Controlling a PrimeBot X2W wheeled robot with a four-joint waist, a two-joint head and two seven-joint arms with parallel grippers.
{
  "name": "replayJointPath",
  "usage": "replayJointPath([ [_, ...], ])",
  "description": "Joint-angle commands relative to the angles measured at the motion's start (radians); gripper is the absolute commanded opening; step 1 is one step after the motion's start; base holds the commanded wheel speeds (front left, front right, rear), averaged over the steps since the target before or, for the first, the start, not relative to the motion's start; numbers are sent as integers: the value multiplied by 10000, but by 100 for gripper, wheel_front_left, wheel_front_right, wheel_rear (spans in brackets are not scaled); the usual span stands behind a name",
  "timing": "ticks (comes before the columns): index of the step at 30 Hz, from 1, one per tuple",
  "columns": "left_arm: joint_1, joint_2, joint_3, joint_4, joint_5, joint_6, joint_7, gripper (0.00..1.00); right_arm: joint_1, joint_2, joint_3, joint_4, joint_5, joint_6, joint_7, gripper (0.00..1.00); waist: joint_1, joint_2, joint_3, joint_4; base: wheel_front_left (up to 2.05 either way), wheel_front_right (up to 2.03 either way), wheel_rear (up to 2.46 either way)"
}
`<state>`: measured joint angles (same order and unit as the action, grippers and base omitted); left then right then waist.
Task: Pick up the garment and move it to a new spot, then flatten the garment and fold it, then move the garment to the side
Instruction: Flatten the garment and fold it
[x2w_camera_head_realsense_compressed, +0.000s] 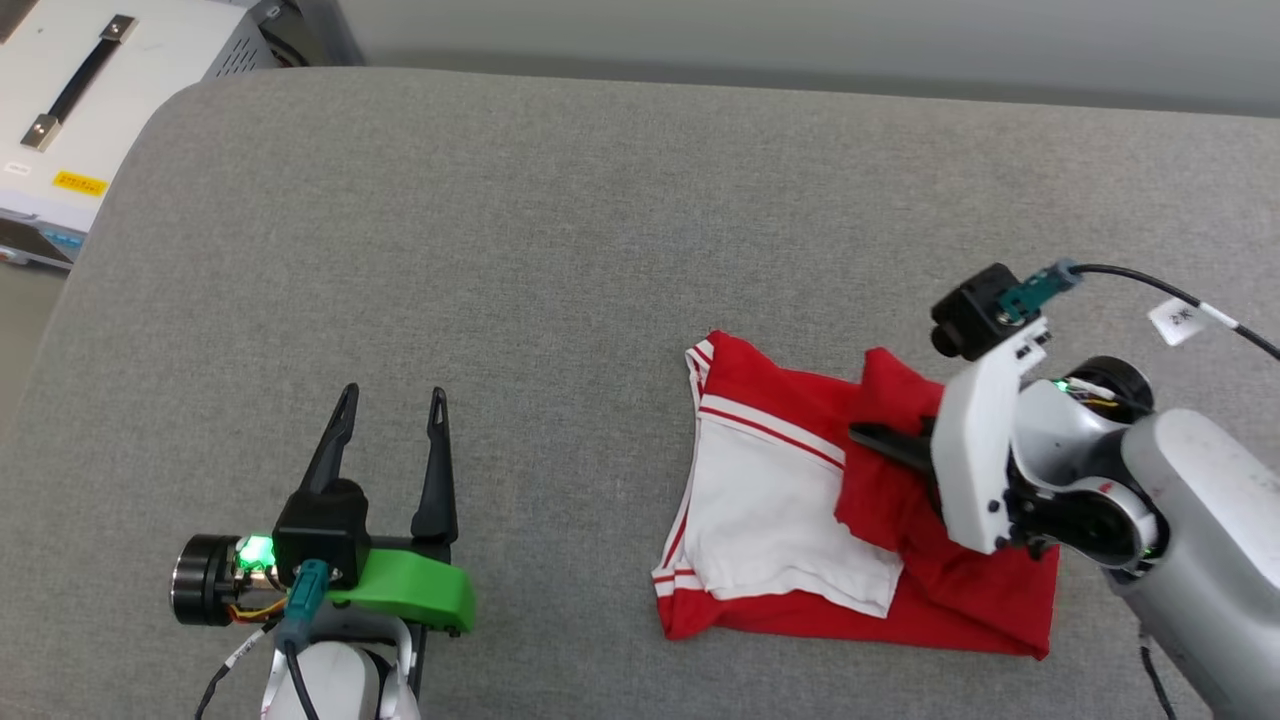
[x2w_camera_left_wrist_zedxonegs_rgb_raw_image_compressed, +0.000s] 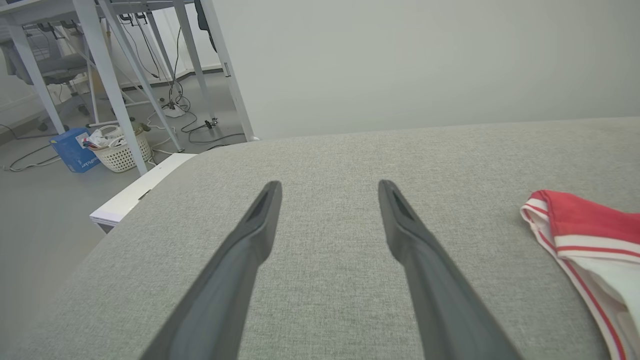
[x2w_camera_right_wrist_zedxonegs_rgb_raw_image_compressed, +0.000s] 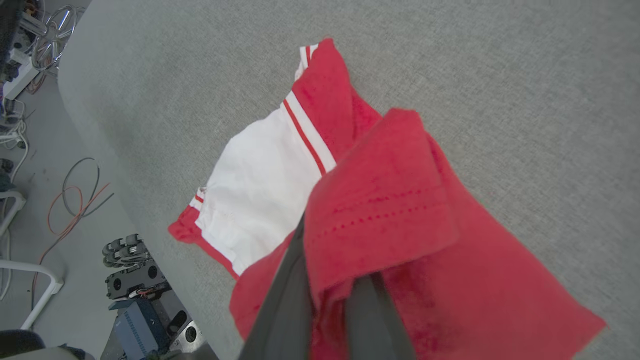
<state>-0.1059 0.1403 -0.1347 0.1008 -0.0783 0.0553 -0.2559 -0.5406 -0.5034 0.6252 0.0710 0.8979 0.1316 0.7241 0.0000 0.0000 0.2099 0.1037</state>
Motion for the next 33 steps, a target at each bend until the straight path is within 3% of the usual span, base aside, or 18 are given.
replayJointPath([
  [1, -221, -93, 29, 15, 134, -64, -59, 100, -349, 241, 214, 315, -48, -9, -180, 0, 0, 0, 235, 135, 0, 0, 0],
  [10, -458, -268, 98, 33, 262, -128, -59, 100, -889, 1293, 1887, 2902, -193, -9, -955, 0, 0, 0, 514, 281, 0, 0, 0],
  [16, -431, -304, 201, 68, 315, -153, -59, 100, -1090, 1327, 2390, 3403, -95, -9, -2140, 0, 0, 0, 413, 154, 0, 0, 0],
  [17, -415, -299, 226, 82, 324, -158, -59, 100, -1152, 1218, 2421, 3312, -100, -9, -2443, 79, 0, 0, 347, 116, 0, 0, 0],
  [18, -394, -295, 251, 89, 330, -158, -59, 100, -1204, 1106, 2467, 3191, -144, -9, -2688, 100, 0, 0, 284, 80, 0, 0, 0],
  [22, -220, -261, 376, 83, 338, -157, -59, 100, -1260, 550, 2315, 2428, -313, -9, -4111, 100, 0, 0, -60, -147, 0, 0, 0],
  [26, -33, -203, 481, 45, 343, -190, -59, 100, -1069, 45, 1421, 1982, -867, -9, -5766, 100, 0, 0, -414, -417, 0, 0, 0],
  [27, 124, -183, 529, -30, 371, -178, -59, 100, -772, -128, 373, 1927, -1759, -9, -7075, 100, 0, 0, -646, -621, 0, 0, 0],
  [33, 410, -180, 614, -99, 297, -235, -59, 100, 445, 414, -2063, 1922, -3586, -9, -9054, 100, 0, 0, -995, -925, 0, 0, 0],
])
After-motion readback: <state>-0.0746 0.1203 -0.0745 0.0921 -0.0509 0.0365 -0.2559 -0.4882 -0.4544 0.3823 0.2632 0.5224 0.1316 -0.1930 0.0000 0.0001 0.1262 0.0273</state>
